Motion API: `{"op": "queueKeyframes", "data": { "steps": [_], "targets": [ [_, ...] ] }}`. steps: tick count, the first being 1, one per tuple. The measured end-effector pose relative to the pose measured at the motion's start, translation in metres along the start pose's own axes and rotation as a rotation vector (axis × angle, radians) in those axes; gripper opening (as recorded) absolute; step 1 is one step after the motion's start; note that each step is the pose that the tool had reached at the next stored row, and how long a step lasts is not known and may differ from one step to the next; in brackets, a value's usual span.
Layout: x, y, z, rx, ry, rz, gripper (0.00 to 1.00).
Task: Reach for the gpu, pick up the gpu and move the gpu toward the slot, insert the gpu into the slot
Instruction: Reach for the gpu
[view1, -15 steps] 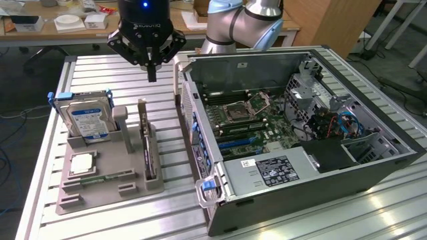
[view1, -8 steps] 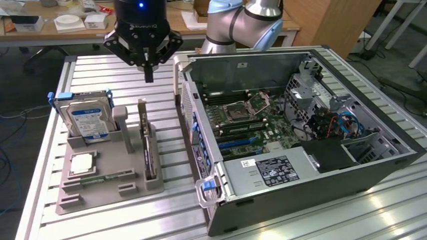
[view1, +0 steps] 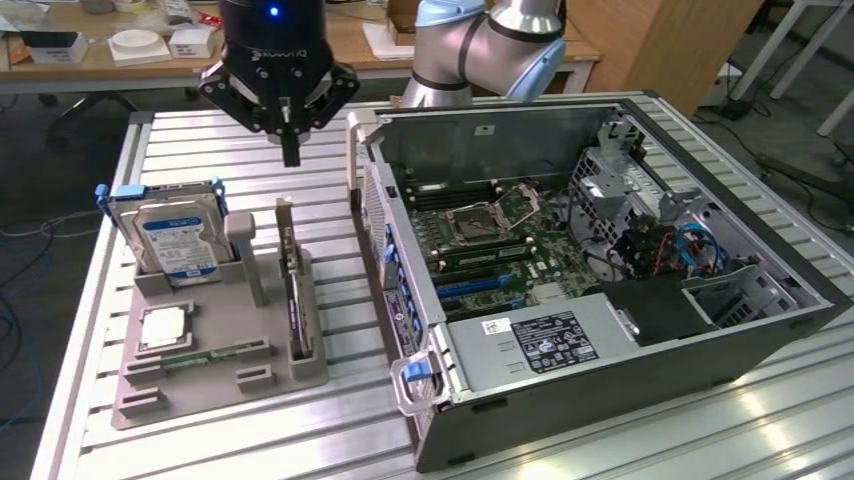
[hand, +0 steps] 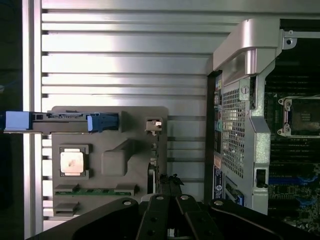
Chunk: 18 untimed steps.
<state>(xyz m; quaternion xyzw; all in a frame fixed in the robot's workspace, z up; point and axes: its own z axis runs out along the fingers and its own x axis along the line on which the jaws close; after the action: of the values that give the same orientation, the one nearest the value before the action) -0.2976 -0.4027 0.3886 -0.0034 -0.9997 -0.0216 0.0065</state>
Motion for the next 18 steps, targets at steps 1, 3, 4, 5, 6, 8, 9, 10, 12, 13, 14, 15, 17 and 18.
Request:
{"op": "queueKeyframes", "data": {
  "steps": [1, 3, 4, 5, 6, 8, 9, 10, 12, 13, 14, 15, 17, 18],
  "targets": [
    [0.0005, -0.0001, 0.0000, 0.0001, 0.0007, 0.000, 0.10],
    [0.0014, -0.0002, 0.0002, -0.0001, 0.0015, 0.000, 0.10],
    [0.0019, -0.0002, 0.0001, 0.0000, 0.0019, 0.000, 0.10],
    [0.0026, -0.0002, 0.0001, 0.0000, 0.0020, 0.000, 0.10],
    [0.0032, -0.0003, 0.0001, 0.0001, 0.0021, 0.000, 0.10],
    [0.0043, -0.0004, 0.0002, 0.0000, 0.0022, 0.000, 0.10],
    [0.0050, -0.0005, 0.0002, 0.0000, 0.0023, 0.000, 0.10],
    [0.0056, -0.0006, 0.0003, 0.0000, 0.0026, 0.000, 0.10],
    [0.0068, -0.0008, 0.0004, 0.0000, 0.0031, 0.000, 0.10],
    [0.0075, -0.0009, 0.0005, 0.0000, 0.0034, 0.000, 0.10],
    [0.0082, -0.0010, 0.0005, 0.0000, 0.0037, 0.000, 0.10],
    [0.0090, -0.0012, 0.0006, 0.0000, 0.0041, 0.000, 0.10],
    [0.0093, -0.0012, 0.0007, 0.0000, 0.0045, 0.000, 0.10],
    [0.0093, -0.0012, 0.0007, 0.0000, 0.0045, 0.000, 0.10]
  ]
}}
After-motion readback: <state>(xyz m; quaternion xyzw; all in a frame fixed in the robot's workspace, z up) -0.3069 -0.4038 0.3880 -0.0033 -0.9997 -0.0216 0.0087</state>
